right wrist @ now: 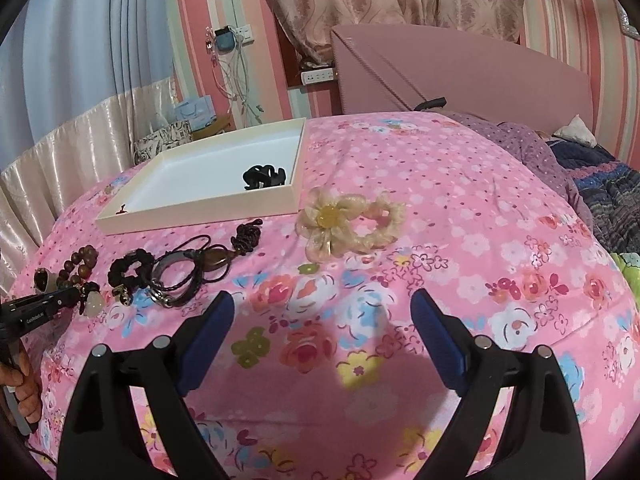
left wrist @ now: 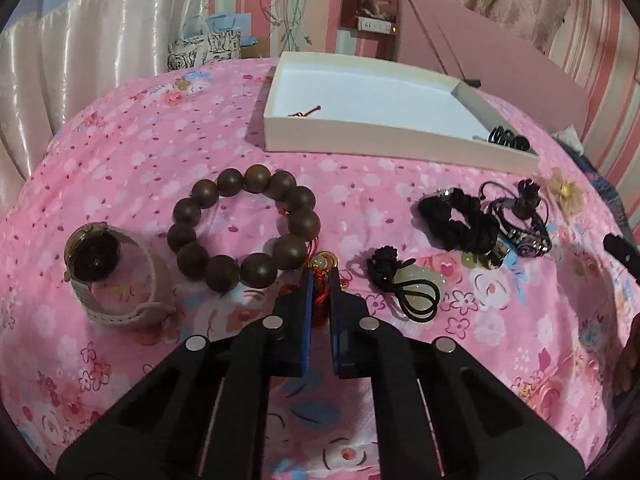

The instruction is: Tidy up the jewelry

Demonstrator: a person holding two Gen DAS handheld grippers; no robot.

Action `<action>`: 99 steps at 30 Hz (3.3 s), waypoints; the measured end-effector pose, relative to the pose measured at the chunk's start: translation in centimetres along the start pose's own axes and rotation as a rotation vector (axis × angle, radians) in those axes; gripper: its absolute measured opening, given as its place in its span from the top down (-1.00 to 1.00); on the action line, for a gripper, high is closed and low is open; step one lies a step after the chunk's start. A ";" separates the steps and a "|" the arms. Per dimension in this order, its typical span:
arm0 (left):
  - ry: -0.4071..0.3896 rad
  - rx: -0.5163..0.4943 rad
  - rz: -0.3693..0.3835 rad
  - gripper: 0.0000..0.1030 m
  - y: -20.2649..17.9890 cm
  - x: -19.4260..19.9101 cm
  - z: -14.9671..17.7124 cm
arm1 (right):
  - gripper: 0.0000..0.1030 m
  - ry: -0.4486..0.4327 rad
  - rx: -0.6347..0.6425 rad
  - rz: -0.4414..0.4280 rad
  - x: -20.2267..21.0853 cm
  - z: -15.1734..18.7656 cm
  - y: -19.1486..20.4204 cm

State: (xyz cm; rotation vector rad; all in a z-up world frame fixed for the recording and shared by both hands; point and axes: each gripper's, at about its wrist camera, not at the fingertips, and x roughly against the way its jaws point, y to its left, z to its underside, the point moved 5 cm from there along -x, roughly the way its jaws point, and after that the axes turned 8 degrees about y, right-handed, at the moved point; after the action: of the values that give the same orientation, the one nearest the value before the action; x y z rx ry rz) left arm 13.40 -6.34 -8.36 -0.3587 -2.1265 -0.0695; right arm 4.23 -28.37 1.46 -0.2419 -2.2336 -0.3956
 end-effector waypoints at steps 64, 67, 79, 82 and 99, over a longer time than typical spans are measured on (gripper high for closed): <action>-0.337 -0.034 0.164 0.91 0.2 8.8 1.9 | 0.90 -0.080 0.008 -0.075 2.4 -1.3 0.7; -0.417 -0.030 0.158 0.91 0.4 11.5 1.4 | 0.90 -0.109 0.002 -0.062 2.7 -1.1 -0.1; -0.412 -0.004 0.094 0.91 1.6 10.7 2.1 | 0.90 -0.112 0.045 -0.084 2.2 0.2 0.9; -0.374 0.014 0.104 0.91 2.3 9.0 2.6 | 0.90 -0.109 0.016 -0.108 2.2 0.2 0.4; -0.372 0.006 0.038 0.91 1.3 9.4 -0.6 | 0.90 -0.108 0.013 -0.124 2.0 -2.7 1.6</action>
State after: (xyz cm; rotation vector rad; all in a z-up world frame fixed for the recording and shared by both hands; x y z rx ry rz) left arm 9.45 -3.06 -0.34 -0.4355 -2.4847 0.0284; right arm 5.39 -27.79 5.00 -0.1202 -2.3640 -0.4434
